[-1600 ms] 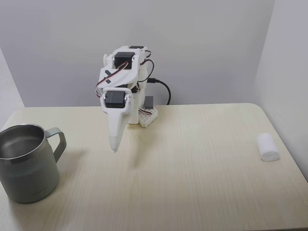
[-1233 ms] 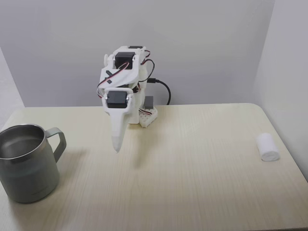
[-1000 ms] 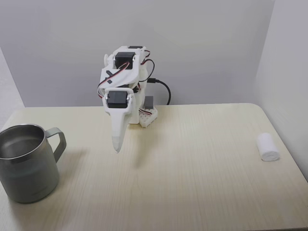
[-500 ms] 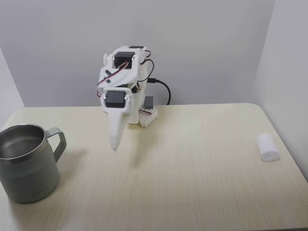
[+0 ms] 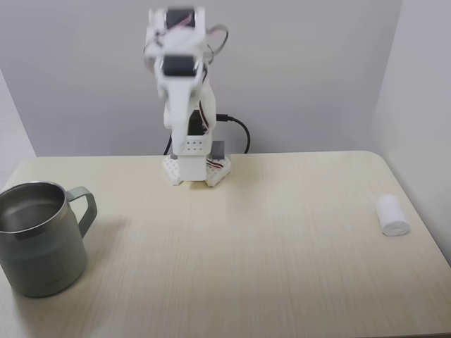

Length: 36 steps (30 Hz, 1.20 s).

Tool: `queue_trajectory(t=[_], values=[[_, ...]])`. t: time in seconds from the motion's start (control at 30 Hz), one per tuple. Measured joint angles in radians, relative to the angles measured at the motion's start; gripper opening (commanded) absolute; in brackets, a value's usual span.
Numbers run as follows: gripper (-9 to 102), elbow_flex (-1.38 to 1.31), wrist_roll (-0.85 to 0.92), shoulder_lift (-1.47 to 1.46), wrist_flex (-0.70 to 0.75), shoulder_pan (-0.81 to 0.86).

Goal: Grasp a dressing and put it in the cup.

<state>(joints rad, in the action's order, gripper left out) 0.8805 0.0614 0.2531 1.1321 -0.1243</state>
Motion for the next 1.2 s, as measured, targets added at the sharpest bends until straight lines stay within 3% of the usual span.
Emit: queue_trajectory(t=[0.37,0.6,0.77,1.2], values=[[12,0.689,0.242,0.445,0.377,-0.434],[23,0.787,0.373,0.635,0.497,-0.732],[27,0.798,0.4,0.87,0.488,-0.844],[28,0.857,0.402,1.405,0.239,-0.966]])
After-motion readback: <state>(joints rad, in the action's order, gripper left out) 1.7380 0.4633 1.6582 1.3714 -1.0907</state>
